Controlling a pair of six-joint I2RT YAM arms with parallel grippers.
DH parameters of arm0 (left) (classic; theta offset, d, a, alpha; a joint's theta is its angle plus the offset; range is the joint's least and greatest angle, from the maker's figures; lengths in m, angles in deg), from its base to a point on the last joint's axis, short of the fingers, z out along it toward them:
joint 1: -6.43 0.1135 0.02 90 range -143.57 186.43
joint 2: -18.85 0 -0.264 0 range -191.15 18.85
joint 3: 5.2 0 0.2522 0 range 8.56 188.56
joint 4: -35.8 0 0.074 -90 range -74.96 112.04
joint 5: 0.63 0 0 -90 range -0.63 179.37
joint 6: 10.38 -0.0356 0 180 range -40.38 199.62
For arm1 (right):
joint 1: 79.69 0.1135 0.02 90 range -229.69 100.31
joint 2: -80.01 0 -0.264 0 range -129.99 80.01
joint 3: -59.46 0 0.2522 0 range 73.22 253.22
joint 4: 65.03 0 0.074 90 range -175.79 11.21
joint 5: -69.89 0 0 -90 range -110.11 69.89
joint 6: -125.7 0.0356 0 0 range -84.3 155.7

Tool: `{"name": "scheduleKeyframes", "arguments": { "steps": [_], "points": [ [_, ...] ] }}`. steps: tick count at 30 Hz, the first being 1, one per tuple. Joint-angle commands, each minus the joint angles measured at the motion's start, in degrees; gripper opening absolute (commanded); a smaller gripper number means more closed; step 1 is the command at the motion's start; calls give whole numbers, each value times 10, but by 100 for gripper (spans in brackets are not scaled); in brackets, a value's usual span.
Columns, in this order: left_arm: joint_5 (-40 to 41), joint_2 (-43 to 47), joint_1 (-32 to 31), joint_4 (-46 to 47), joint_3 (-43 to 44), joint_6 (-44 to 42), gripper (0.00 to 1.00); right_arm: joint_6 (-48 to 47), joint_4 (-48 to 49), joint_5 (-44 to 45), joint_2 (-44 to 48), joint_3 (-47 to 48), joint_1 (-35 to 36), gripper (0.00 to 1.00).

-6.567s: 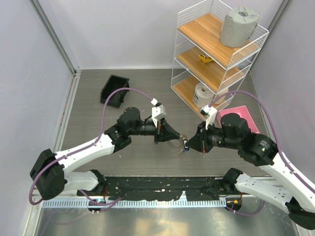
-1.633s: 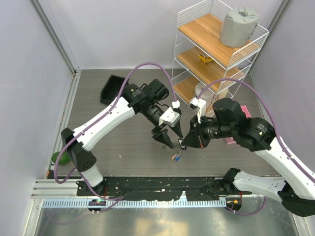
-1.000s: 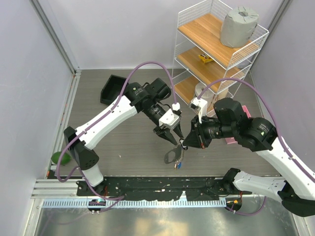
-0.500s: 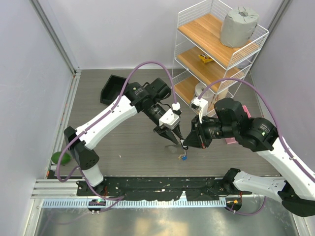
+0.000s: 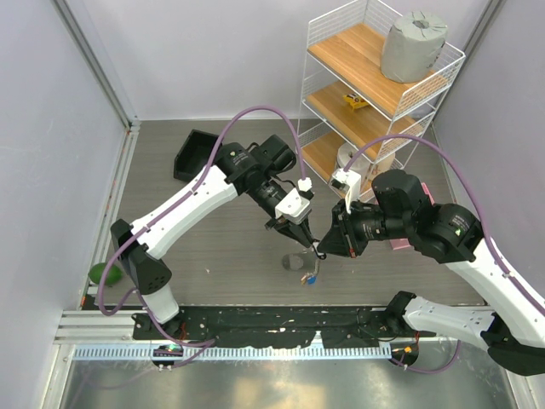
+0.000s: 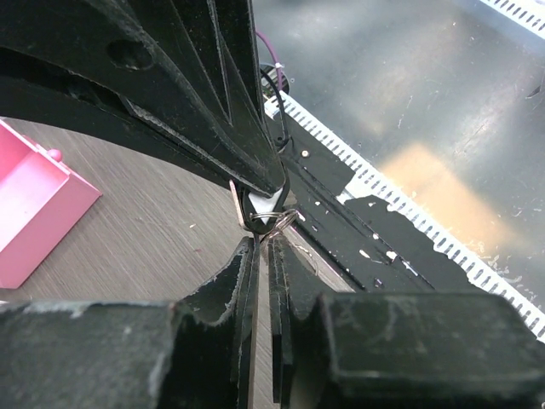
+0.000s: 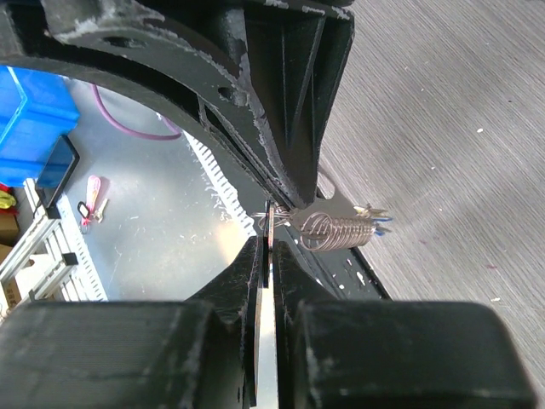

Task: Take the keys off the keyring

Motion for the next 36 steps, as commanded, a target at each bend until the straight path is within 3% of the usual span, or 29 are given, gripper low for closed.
{"name": "scheduleKeyframes", "arguments": {
  "steps": [1,4,9,12,20,22,26,33,36],
  "points": [
    [-15,7,-2,-98,2,-8,13,-2,16,3,14,26,3,5],
    [-17,9,-2,-97,-1,-7,14,-1,16,4,15,25,3,5],
    [-21,17,-2,-90,-11,-2,26,0,17,7,15,26,3,5],
    [-25,20,-5,-80,-17,6,26,2,18,8,15,26,3,5],
    [-28,24,-12,-51,-27,33,10,2,14,9,15,32,3,5],
    [-29,24,-13,-44,-27,43,10,2,15,8,15,31,2,5],
    [-27,30,-13,-28,-30,58,24,3,15,5,14,30,3,5],
    [-23,54,-14,47,-57,116,30,3,15,6,15,29,2,5],
    [-15,61,-14,73,-70,142,38,3,15,4,14,31,3,5]
  ]
}}
